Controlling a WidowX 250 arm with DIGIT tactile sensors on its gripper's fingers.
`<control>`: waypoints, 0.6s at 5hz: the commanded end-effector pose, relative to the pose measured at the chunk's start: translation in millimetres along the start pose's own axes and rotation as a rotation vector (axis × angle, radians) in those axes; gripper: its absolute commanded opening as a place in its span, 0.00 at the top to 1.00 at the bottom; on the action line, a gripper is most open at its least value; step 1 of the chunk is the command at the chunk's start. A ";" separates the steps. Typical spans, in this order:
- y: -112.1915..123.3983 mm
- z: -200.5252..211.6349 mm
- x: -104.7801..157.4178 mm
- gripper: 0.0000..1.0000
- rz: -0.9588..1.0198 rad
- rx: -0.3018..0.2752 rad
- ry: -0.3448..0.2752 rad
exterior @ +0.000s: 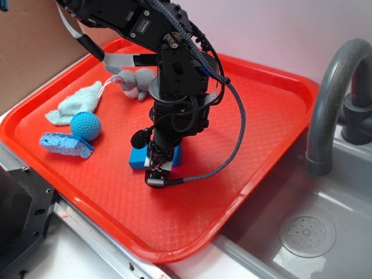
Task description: Grab the blue block.
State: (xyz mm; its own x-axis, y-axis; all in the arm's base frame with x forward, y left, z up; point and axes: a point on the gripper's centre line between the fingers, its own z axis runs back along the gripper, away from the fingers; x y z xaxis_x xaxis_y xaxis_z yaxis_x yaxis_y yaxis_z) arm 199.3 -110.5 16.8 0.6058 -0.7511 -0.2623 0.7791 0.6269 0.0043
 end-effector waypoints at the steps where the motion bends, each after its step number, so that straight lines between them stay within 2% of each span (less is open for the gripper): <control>1: 28.6 76.4 -52.5 1.00 0.471 0.049 -0.169; 2: 39.2 111.4 -96.6 1.00 0.708 -0.081 -0.322; 3: 36.9 144.0 -129.5 1.00 0.928 -0.127 -0.373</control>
State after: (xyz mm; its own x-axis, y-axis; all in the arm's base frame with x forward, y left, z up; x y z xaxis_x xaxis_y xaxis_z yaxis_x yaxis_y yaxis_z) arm 182.4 -14.3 185.5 0.9977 0.0196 0.0648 -0.0159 0.9983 -0.0567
